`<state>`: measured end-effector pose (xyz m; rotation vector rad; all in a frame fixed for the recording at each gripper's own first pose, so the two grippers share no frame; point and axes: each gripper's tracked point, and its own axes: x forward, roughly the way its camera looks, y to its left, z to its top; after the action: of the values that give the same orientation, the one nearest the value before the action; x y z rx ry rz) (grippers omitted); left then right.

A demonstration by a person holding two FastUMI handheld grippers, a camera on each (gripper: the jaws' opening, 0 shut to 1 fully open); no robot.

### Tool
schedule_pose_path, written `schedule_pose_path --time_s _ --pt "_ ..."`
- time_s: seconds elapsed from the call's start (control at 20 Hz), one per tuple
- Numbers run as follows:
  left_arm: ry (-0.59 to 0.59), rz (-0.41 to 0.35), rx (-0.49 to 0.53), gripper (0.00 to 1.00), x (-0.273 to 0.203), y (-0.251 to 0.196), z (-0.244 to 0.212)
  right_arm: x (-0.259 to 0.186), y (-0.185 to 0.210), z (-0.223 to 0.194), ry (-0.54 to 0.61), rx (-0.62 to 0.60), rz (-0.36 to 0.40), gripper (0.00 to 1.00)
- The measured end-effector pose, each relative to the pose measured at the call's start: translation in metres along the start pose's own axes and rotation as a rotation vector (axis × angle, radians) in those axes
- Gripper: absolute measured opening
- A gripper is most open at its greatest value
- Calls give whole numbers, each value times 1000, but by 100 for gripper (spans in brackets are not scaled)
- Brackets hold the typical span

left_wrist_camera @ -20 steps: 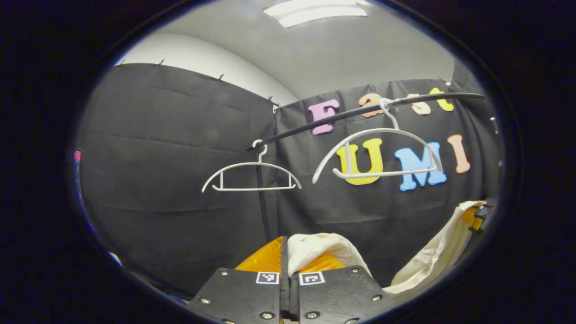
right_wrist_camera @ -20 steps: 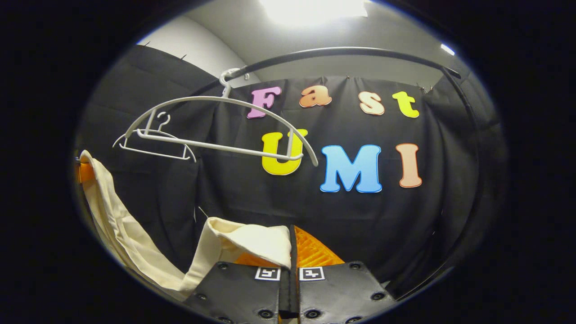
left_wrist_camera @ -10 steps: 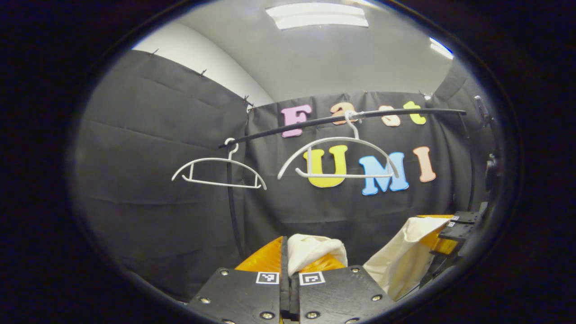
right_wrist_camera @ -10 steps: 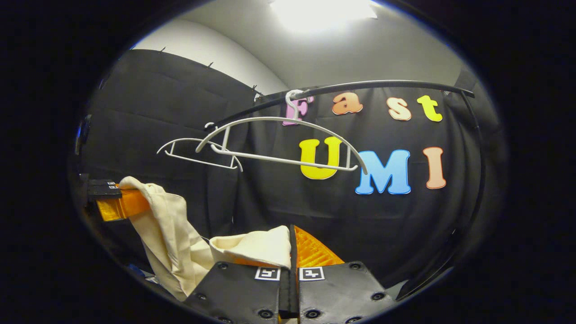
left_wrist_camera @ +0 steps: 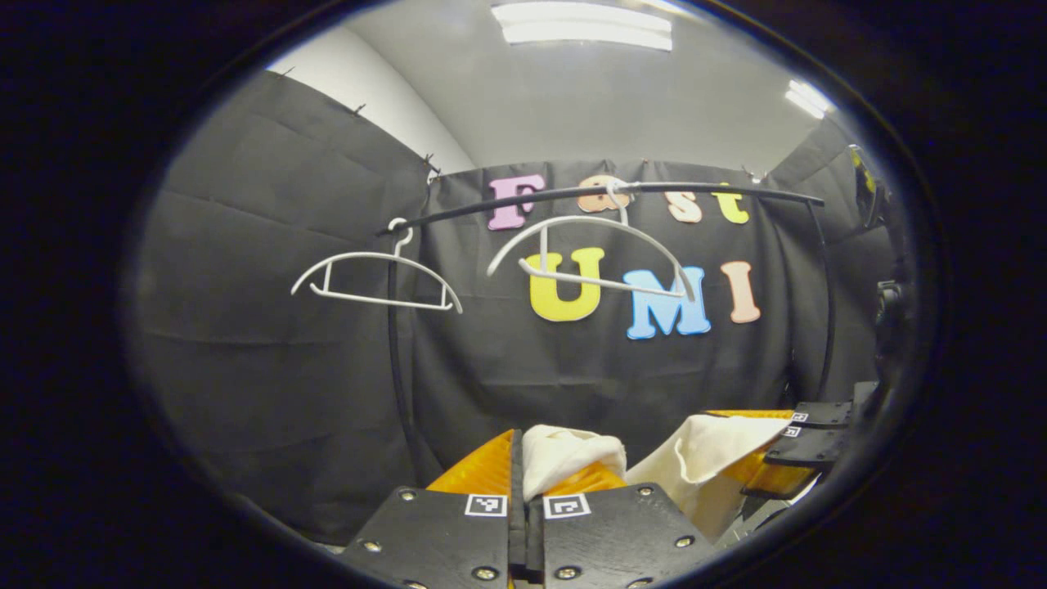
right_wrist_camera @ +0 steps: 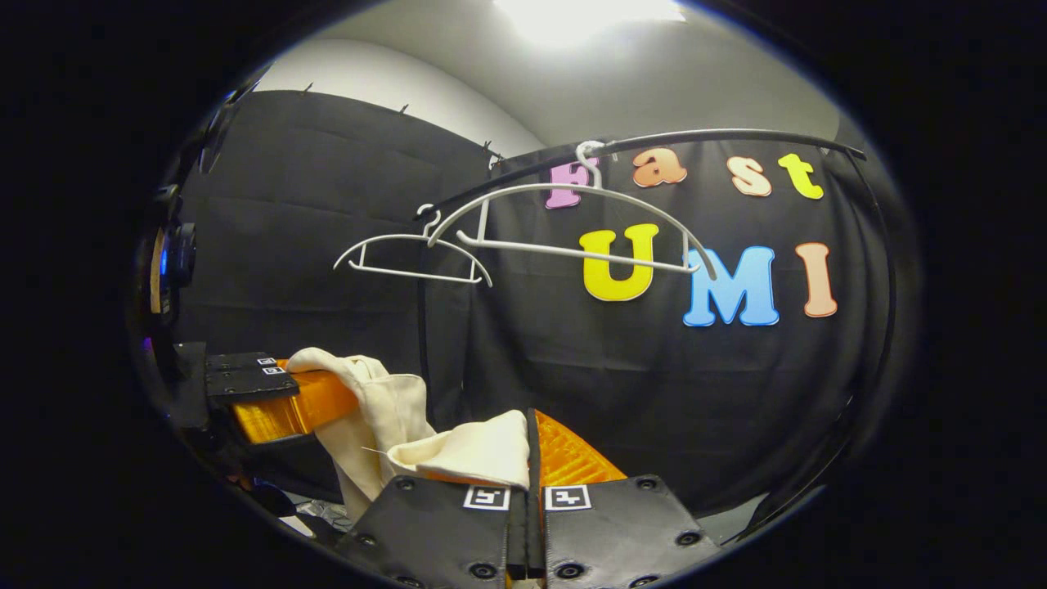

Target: Grasp the clothes on the hanger with both hands and then place them into the laundry hamper below.

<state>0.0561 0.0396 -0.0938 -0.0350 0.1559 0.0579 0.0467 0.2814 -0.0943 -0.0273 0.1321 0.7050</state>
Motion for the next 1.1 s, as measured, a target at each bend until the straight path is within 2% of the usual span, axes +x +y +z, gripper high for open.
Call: schedule_pose_path --time_s 0.55,0.8,1.1 --pt "200 -38 34 1 17 8 -138 2 -1 -125 197 26 -48 5" --pt "306 -42 43 2 5 15 -207 -11 -3 -187 301 58 -106 5" --pt "437 -30 62 2 -7 24 -280 -20 -4 -240 416 91 -147 5"
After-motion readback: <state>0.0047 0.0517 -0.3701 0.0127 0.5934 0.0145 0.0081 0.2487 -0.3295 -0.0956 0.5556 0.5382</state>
